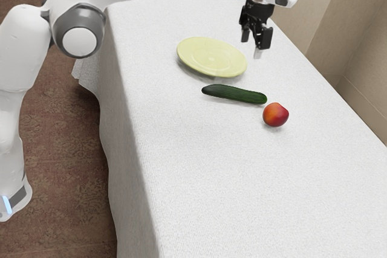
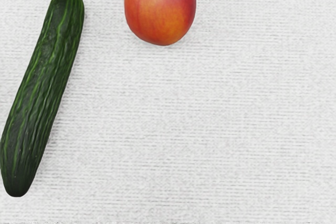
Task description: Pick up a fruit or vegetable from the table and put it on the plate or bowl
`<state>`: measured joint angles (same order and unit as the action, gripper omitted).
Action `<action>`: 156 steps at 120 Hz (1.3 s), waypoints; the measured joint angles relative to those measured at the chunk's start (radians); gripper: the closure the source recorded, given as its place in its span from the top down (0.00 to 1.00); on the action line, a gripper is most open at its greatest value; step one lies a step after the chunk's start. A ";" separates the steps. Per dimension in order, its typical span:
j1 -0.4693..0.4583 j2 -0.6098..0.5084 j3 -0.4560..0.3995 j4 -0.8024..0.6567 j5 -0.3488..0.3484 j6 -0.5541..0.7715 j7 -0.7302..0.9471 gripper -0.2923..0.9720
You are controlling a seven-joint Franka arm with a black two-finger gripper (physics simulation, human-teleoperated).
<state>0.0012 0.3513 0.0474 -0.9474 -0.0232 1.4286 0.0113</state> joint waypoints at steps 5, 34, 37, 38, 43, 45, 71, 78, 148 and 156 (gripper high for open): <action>0.000 0.001 0.000 0.002 -0.001 -0.009 0.002 0.77; 0.008 0.004 0.002 0.004 -0.006 -0.035 0.022 0.77; 0.010 0.004 0.002 0.004 -0.009 -0.036 0.024 0.77; 0.011 0.005 0.002 0.004 -0.010 -0.037 0.025 0.77; 0.011 0.007 0.001 0.004 -0.015 -0.038 0.028 0.77; 0.010 0.008 -0.001 0.004 -0.016 -0.039 0.029 0.77; -0.002 0.047 -0.007 0.004 -0.021 0.071 0.068 0.77; -0.002 0.084 -0.015 0.004 -0.022 0.114 0.076 0.77; 0.037 0.284 -0.033 0.005 -0.017 0.467 0.171 0.77; 0.052 0.290 -0.033 0.005 -0.018 0.492 0.186 0.77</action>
<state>0.0530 0.6411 0.0141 -0.9422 -0.0410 1.9205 0.1977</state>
